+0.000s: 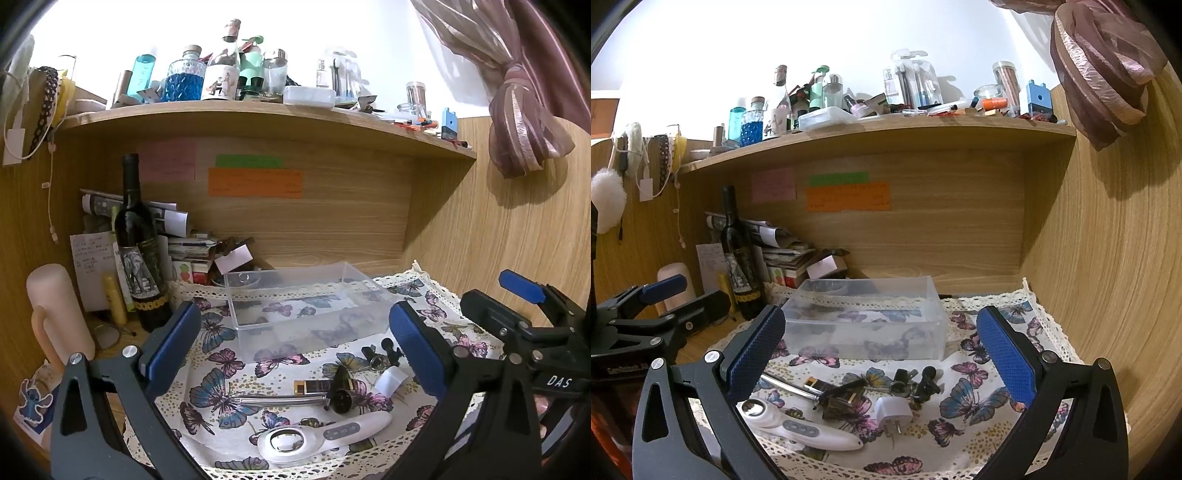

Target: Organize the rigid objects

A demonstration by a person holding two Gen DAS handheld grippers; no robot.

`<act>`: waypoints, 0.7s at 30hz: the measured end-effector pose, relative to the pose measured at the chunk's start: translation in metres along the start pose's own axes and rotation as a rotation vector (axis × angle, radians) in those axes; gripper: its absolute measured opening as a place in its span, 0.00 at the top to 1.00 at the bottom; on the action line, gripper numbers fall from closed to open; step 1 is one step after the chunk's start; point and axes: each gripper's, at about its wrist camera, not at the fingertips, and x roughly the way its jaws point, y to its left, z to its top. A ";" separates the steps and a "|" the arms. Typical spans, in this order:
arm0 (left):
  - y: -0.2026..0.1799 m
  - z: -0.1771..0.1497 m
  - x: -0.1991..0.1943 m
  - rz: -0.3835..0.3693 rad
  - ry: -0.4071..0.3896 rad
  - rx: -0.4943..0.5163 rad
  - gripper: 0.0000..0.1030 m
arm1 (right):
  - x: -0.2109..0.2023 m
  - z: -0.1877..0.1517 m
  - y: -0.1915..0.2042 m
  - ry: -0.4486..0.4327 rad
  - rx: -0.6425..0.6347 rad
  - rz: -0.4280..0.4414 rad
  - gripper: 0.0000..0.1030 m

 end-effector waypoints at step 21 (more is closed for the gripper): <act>0.002 0.001 0.001 -0.007 0.001 -0.001 0.00 | -0.003 0.001 -0.001 -0.011 0.002 0.000 0.00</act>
